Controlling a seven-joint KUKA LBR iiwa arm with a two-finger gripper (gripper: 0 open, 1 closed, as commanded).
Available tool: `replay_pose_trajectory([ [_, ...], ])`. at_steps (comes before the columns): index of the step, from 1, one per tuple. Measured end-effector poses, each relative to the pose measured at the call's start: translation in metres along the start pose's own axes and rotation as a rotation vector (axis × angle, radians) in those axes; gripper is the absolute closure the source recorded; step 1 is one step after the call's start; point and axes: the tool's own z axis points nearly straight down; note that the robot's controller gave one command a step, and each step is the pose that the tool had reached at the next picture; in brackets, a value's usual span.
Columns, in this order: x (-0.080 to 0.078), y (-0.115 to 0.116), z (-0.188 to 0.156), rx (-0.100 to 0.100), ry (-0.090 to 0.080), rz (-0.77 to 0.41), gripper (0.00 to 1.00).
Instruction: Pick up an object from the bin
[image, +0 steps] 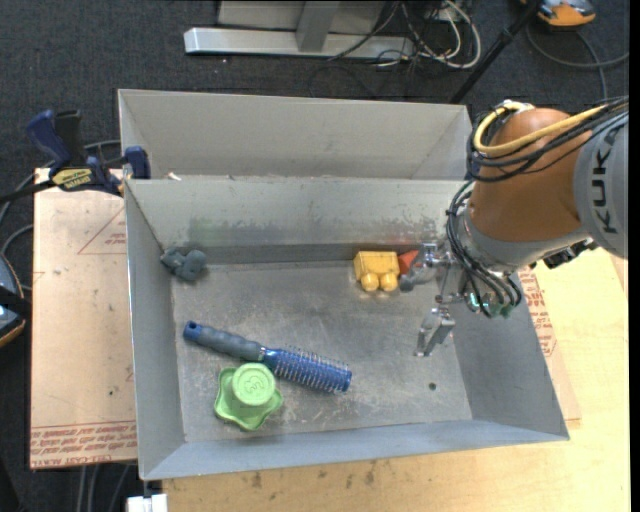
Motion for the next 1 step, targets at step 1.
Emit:
replay_pose_trajectory([
  [1, 0.0079, 0.0929, 0.0557, -0.003, -0.001, -0.085, 0.0],
])
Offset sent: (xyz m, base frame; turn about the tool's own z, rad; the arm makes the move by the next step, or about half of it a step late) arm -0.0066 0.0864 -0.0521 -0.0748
